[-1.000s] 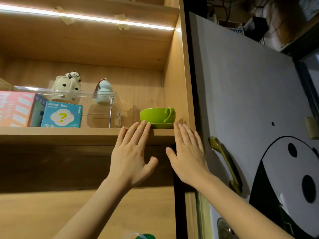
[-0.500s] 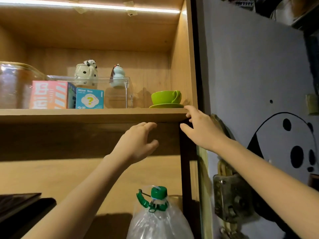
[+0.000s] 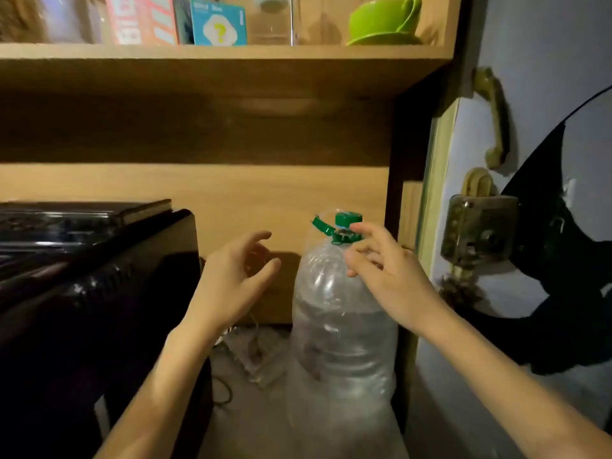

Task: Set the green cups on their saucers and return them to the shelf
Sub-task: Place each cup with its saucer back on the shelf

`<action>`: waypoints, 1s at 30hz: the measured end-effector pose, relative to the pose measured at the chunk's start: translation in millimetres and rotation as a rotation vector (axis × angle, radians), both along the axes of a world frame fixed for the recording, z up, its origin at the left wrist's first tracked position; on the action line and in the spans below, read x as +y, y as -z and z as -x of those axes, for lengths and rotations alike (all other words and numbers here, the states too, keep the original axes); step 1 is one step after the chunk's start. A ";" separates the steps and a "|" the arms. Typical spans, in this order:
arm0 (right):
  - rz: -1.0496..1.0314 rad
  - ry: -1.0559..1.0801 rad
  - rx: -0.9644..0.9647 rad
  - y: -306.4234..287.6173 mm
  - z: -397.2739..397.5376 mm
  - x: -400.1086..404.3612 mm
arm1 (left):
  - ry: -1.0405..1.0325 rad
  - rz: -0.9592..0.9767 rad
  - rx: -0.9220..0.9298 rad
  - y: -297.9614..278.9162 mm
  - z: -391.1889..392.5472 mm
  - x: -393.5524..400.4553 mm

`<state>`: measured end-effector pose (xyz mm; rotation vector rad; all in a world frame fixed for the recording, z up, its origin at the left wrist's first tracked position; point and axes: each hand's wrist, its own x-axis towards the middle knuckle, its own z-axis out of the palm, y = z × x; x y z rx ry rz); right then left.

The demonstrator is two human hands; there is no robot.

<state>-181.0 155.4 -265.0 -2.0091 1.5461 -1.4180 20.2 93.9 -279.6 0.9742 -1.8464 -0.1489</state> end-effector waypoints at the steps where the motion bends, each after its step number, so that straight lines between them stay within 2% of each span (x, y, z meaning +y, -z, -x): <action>1: -0.042 -0.013 -0.016 16.1 -5.2 0.9 | -0.012 -0.044 0.016 18.3 -6.3 2.9; 7: -0.294 -0.044 -0.086 113.9 -29.7 0.0 | -0.042 -0.347 0.137 122.0 -32.4 22.2; 12: -0.499 -0.024 -0.170 206.0 -45.6 -5.0 | -0.161 -0.641 0.225 202.5 -50.7 37.2; 18: -0.797 0.114 -0.356 308.8 -60.5 -14.1 | -0.377 -1.012 0.164 292.2 -70.3 57.2; 21: -0.893 0.146 -0.356 336.6 -65.7 -8.8 | -0.413 -1.135 0.252 317.7 -72.3 64.9; 25: -0.993 0.142 -0.463 355.5 -69.1 -9.3 | -0.347 -1.305 0.488 334.1 -66.5 67.1; 28: -1.056 0.129 -0.537 361.1 -71.3 -12.3 | -0.309 -1.360 0.524 343.9 -64.4 63.9; 30: -1.073 0.107 -0.511 364.2 -72.6 -15.4 | -0.283 -1.370 0.530 348.9 -62.9 60.6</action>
